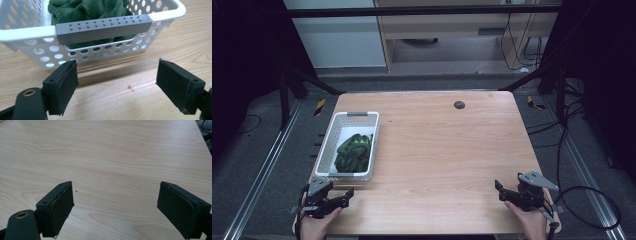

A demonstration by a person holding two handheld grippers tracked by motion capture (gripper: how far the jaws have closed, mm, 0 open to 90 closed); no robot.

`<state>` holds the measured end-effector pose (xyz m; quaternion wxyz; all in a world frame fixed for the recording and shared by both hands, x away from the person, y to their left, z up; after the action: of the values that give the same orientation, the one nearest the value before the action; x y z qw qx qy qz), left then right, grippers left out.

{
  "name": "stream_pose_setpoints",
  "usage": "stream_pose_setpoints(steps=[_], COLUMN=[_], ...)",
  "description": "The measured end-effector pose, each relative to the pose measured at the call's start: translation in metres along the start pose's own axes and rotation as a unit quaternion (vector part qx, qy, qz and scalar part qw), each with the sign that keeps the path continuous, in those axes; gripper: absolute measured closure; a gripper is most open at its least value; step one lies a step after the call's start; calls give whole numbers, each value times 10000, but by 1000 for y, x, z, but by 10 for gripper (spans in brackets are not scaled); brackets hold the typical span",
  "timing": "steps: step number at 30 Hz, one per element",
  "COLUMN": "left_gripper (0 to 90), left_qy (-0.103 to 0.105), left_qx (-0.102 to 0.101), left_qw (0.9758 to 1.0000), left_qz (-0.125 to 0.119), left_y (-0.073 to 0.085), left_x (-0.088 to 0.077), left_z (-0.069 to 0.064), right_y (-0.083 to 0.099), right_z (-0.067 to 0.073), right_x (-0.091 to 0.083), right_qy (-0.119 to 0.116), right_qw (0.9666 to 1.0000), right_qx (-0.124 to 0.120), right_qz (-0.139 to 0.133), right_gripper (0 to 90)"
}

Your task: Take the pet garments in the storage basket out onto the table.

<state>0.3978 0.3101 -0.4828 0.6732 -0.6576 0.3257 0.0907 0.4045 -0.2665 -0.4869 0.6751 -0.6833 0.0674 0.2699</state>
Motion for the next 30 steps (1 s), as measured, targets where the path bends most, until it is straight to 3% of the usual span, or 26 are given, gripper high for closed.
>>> stream_pose_setpoints(steps=[7,8,16,30], left_gripper=[160,159,145,135], left_qy=[-6,23,51,65], left_qx=[-95,-214,-273,-272], left_qw=[9996,9991,9981,9973], left_qz=[-262,-359,-559,-676], left_y=[-5,-6,-14,-32], left_x=[-12,-15,-25,-34], left_z=[-1,0,0,2], right_y=[0,0,-1,-1], right_z=[1,2,6,8], right_x=[0,0,0,0], right_qy=[1,3,-17,-96], right_qw=[10000,10000,9999,9999], right_qx=[-56,-70,-136,-79], right_qz=[0,-3,10,50], right_gripper=[136,137,137,133])
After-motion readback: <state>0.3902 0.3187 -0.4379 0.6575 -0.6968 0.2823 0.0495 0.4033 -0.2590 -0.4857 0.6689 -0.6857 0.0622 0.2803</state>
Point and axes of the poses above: each handheld gripper's, and its own axes: x roughly forward along the jaws, y roughly out of its underside, z roughly to its left, the point moved 1 cm from there along x, roughly forward along the jaws, and after that the axes turned 4 degrees about -z, right-handed, at the moved point
